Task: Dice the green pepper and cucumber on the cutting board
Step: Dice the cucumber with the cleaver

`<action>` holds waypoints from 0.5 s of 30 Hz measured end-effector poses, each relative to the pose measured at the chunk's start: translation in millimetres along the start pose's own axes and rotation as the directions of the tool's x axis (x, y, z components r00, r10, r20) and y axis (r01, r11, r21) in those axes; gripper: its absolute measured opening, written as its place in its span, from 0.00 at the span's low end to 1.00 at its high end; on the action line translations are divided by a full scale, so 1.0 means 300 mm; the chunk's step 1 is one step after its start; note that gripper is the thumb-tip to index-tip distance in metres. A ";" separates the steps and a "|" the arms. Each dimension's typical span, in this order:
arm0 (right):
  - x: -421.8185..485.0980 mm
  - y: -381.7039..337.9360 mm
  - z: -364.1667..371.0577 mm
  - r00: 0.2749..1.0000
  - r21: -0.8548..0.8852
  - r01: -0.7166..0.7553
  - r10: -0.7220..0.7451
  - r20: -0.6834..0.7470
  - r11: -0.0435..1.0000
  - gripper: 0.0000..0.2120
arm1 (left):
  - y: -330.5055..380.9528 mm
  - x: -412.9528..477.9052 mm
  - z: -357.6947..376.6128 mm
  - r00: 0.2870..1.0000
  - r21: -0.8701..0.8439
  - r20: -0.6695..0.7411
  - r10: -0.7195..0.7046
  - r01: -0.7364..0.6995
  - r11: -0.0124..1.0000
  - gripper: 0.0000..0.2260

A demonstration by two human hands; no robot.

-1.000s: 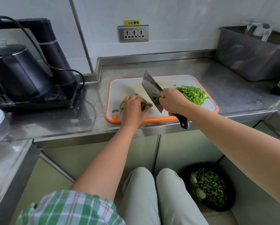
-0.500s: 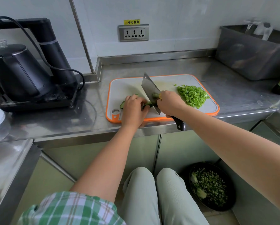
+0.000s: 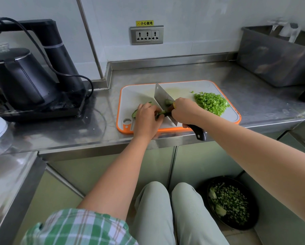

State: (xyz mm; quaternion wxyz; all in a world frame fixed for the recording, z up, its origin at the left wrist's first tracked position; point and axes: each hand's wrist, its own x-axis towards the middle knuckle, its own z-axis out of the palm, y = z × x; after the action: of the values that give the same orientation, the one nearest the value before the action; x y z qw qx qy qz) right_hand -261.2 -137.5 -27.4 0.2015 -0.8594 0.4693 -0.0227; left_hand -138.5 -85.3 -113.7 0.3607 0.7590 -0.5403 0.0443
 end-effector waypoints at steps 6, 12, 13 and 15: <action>0.021 0.026 0.028 0.996 0.075 -0.026 0.032 -0.082 0.997 0.04 | 0.002 -0.003 -0.003 1.000 0.011 -0.019 0.007 -0.006 1.000 0.06; 0.006 0.032 -0.019 0.998 0.084 0.002 0.003 -0.064 0.996 0.06 | 0.006 -0.005 -0.006 1.000 -0.010 -0.013 -0.006 0.006 1.000 0.06; 0.004 0.027 -0.023 0.999 0.065 0.009 -0.006 -0.047 0.998 0.06 | 0.005 -0.005 -0.006 1.000 -0.005 -0.010 -0.002 0.002 1.000 0.05; 0.002 0.021 -0.019 1.000 0.028 0.012 -0.012 -0.020 1.000 0.07 | 0.005 -0.005 -0.008 1.000 -0.004 -0.007 -0.001 0.001 1.000 0.05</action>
State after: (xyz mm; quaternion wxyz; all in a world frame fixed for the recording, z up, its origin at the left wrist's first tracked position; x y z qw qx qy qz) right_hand -267.2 -142.8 -24.4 0.2090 -0.8590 0.4656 -0.0389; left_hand -139.6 -82.8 -112.0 0.3639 0.7585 -0.5387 0.0456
